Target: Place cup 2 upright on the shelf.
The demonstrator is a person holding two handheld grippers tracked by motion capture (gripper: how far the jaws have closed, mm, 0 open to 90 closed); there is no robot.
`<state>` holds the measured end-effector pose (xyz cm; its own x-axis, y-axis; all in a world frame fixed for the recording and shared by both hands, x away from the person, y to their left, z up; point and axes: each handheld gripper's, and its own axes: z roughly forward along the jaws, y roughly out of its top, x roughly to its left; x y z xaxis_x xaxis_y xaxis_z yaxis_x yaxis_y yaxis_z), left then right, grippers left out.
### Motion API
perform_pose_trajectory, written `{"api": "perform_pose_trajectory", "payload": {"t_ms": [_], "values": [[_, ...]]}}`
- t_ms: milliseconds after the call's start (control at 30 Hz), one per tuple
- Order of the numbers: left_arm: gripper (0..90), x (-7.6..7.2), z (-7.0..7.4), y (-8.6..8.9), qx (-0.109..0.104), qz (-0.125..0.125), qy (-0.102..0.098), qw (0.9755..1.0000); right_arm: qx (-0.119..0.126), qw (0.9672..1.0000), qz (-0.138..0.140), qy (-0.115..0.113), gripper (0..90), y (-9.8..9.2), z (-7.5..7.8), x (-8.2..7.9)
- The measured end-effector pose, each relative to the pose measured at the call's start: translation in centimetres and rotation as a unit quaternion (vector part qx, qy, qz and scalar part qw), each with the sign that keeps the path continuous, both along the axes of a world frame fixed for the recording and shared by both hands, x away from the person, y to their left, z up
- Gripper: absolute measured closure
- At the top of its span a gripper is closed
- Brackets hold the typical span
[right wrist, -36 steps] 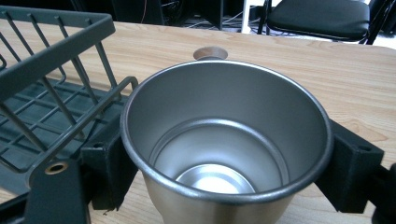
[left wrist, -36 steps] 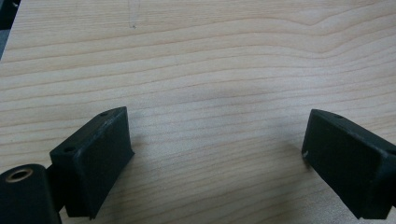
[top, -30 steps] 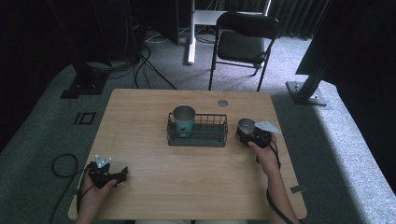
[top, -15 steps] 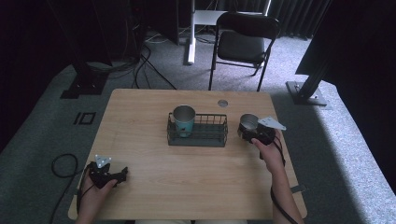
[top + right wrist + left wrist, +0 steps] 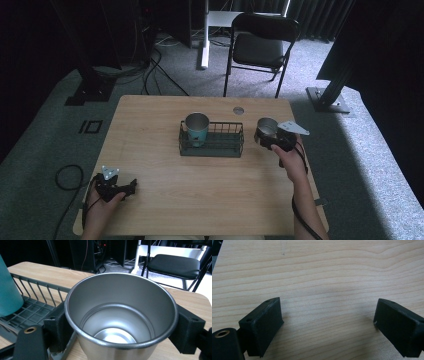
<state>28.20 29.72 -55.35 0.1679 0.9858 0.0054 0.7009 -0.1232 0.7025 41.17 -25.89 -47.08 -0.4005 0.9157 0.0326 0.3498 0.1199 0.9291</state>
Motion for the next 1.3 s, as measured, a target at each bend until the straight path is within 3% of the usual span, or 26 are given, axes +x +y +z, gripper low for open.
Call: {"api": "perform_pose_trajectory", "payload": {"t_ms": [433,1033,1300], "values": [[8.9,0.0,0.0,0.0,0.000,0.000,0.000,1.0000,0.001,0.9999,0.013,-0.010,18.1,0.9,2.1,-0.1],[8.9,0.0,0.0,0.0,0.000,0.000,0.000,1.0000,-0.009,0.9979,0.058,-0.028,18.1,3.3,4.7,-0.3],[8.9,0.0,0.0,0.0,0.000,0.000,0.000,1.0000,0.006,0.9961,0.082,-0.032,18.1,4.8,5.8,-0.3]]}}
